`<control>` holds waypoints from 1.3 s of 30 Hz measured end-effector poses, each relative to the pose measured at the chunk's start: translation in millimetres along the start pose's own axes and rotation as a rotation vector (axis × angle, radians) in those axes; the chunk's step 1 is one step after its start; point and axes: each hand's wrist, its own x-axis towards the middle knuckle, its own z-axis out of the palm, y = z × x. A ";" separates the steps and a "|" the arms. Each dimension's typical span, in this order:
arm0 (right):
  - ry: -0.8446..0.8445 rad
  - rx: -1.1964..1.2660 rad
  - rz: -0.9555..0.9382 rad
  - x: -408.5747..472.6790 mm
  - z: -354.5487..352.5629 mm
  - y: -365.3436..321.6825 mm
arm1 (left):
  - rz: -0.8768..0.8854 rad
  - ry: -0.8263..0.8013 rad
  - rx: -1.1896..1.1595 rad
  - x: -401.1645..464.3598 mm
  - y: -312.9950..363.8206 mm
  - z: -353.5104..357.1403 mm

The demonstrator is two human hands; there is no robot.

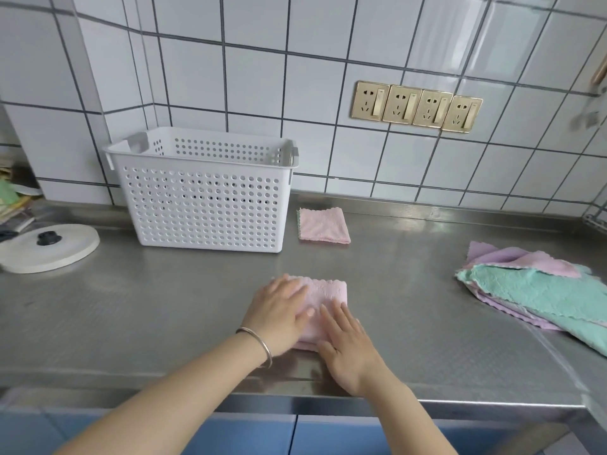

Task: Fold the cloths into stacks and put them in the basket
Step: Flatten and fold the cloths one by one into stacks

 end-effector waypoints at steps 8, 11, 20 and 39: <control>-0.060 -0.103 0.074 9.8 16.1 -24.7 | 0.022 -0.449 0.069 -14.5 -20.0 11.6; -0.105 -0.084 0.036 25.7 21.7 -53.8 | 0.006 -0.489 0.094 -22.7 -50.7 0.6; -0.152 -0.125 -0.066 96.5 52.0 -144.6 | -0.248 -0.537 0.128 -34.4 -160.5 -27.1; 0.304 0.433 -0.102 102.7 -2.7 -100.2 | -0.247 -0.401 0.319 17.0 -140.2 -73.7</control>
